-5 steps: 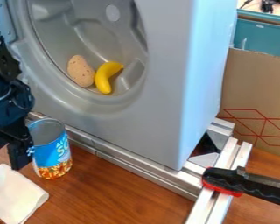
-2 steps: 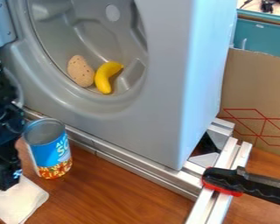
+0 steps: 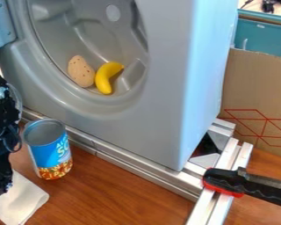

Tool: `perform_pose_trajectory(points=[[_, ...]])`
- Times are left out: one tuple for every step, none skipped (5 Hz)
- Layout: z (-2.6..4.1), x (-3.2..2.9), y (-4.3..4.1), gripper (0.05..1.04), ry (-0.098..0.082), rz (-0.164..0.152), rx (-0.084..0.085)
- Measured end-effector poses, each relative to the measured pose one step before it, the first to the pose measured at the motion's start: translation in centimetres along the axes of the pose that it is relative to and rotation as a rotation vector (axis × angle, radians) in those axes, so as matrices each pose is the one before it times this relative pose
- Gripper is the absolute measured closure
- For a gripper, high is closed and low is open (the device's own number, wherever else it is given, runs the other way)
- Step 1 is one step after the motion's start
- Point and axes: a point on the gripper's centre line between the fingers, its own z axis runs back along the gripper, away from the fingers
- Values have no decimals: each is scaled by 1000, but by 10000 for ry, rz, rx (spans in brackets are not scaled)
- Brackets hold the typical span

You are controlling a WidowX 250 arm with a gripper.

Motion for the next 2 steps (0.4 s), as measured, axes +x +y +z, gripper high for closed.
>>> perform_pose_trajectory(points=[[-882, 77, 720, 83, -101, 51, -53], [-750, 431, 240, 83, -53, 271, -351]])
